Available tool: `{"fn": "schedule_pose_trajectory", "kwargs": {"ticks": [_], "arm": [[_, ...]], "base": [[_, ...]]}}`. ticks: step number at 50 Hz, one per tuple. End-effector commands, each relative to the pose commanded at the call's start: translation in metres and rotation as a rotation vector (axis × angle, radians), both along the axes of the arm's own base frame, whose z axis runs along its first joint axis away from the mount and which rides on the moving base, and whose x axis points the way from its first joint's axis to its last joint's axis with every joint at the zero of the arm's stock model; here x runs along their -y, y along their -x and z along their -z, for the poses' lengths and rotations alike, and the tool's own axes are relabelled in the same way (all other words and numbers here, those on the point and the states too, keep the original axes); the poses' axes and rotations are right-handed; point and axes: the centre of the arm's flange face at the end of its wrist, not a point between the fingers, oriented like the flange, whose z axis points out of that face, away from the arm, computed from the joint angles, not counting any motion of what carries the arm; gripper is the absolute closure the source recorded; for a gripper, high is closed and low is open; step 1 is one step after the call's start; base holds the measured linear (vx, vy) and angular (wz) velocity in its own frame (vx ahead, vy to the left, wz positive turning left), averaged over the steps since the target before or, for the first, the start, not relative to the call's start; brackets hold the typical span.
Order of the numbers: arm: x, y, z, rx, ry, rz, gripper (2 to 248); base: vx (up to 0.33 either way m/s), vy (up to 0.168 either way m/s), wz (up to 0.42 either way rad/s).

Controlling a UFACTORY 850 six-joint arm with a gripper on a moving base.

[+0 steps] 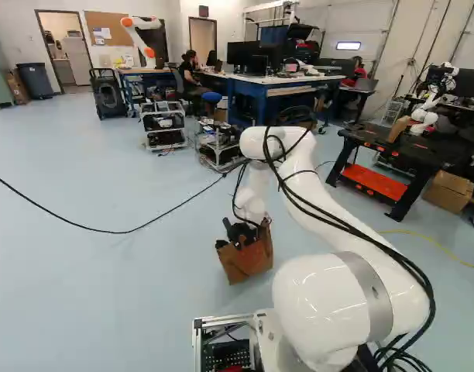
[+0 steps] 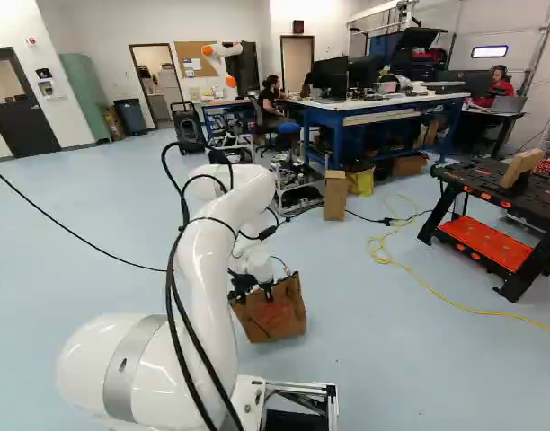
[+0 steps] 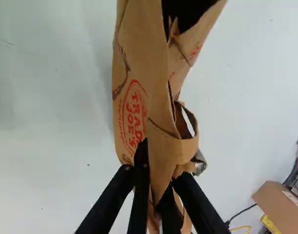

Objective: Pick up the grocery bag from the ground

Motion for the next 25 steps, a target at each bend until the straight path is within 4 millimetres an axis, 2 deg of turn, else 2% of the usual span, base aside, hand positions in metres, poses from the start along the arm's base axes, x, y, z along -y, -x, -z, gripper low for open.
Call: {"fn": "schedule_pose_trajectory", "kwargs": {"ticks": [25], "arm": [[0.0, 0.023, -0.073, 0.079, -0.002, 0.0, 228]], "base": [[0.0, 0.0, 0.0]]}}
